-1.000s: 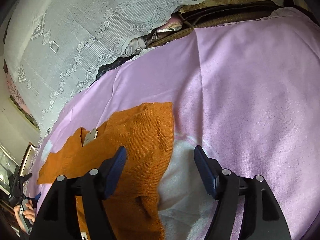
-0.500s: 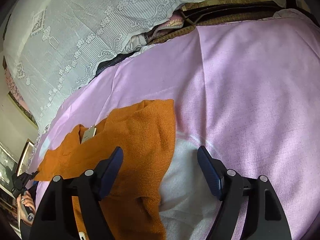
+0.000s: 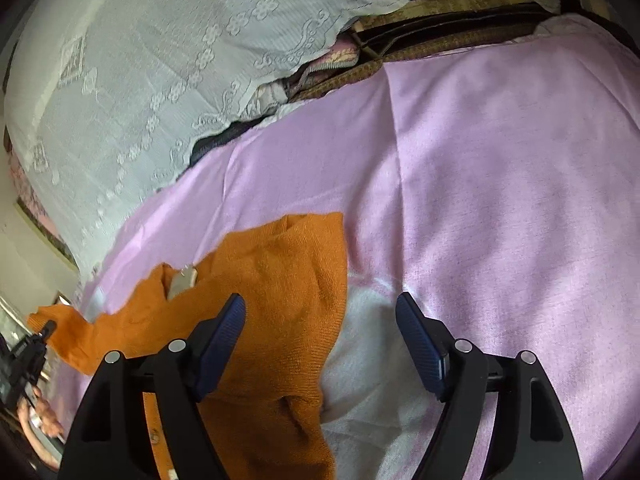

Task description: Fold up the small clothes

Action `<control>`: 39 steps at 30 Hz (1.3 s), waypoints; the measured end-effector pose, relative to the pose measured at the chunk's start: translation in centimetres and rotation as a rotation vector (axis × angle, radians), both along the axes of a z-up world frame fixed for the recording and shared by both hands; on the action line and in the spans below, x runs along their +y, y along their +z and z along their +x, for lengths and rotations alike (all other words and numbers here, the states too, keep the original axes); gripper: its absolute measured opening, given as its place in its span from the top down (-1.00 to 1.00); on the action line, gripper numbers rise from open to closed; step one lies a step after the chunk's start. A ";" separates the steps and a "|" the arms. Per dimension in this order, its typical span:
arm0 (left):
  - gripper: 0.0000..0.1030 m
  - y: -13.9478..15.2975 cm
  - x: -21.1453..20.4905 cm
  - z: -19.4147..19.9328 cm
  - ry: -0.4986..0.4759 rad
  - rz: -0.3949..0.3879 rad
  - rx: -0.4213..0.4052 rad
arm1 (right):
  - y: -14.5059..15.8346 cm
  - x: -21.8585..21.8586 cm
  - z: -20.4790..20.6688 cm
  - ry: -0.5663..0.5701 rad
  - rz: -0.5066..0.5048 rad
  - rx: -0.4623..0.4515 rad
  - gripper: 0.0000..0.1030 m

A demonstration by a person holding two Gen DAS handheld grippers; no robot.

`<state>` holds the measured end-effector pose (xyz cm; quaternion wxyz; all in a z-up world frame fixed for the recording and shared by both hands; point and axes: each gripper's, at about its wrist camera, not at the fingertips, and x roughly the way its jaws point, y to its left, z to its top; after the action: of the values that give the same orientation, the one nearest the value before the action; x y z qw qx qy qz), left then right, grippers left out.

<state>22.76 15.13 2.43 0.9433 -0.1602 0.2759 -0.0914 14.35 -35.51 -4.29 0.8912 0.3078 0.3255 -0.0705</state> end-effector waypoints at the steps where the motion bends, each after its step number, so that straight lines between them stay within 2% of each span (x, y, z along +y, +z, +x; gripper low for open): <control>1: 0.90 0.4 -2.2 -0.2 -0.045 0.024 -0.013 | 0.3 -0.2 -0.2 0.007 0.047 -0.020 -0.52; 4: 0.90 1.0 -7.9 -0.5 -0.154 0.076 -0.033 | 0.9 -0.1 -0.1 0.067 0.154 -0.056 -0.52; 6: 0.90 1.0 -12.2 -0.8 -0.233 0.111 -0.038 | 1.4 0.2 0.1 0.098 0.181 -0.069 -0.52; 11: 0.90 -0.3 -20.5 -1.9 -0.352 0.191 -0.048 | 1.1 0.0 0.4 0.122 0.260 -0.068 -0.52; 16: 0.90 -2.0 -25.2 -1.6 -0.428 0.157 -0.007 | -0.1 -1.2 0.5 0.119 0.402 -0.071 -0.52; 19: 0.90 -3.5 -26.9 -1.7 -0.464 0.169 0.023 | -0.6 -1.6 0.5 0.131 0.475 -0.085 -0.54; 22: 0.87 -5.3 -28.0 -1.7 -0.488 0.209 0.059 | -1.1 -1.6 0.9 0.153 0.542 -0.092 -0.54; 24: 0.84 -5.9 -28.0 -1.6 -0.498 0.199 0.084 | -1.4 -1.6 1.2 0.156 0.567 -0.093 -0.54; 25: 0.72 -6.1 -27.9 -1.5 -0.503 0.185 0.098 | -1.4 -1.6 1.3 0.156 0.575 -0.092 -0.54; 26: 0.38 -6.1 -27.7 -1.5 -0.508 0.176 0.104 | -1.3 -1.5 1.4 0.157 0.579 -0.093 -0.54; 27: 0.19 -6.1 -27.7 -1.6 -0.510 0.173 0.102 | -1.2 -1.5 1.4 0.160 0.581 -0.095 -0.54; 28: -0.18 -6.0 -27.6 -2.0 -0.505 0.174 0.088 | -1.0 -1.4 1.5 0.160 0.577 -0.097 -0.53; 29: -0.36 -5.8 -27.4 -2.5 -0.500 0.177 0.068 | -0.6 -1.2 1.4 0.161 0.563 -0.102 -0.52; 32: -0.38 -5.1 -26.8 -3.5 -0.512 0.177 0.030 | 0.2 -0.7 1.9 0.202 0.534 -0.108 -0.49; 35: -0.38 -4.3 -25.3 -4.1 -0.474 0.198 0.000 | 0.1 0.4 2.5 0.222 0.508 -0.062 -0.38; 39: -0.40 -3.0 -20.8 -4.3 -0.385 0.226 -0.044 | 0.5 1.7 2.9 0.219 0.380 0.016 -0.28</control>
<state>18.42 -5.71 -0.56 0.9262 0.0039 0.2890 -0.2420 17.22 -33.78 -3.76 0.8170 0.4322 0.3717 0.0869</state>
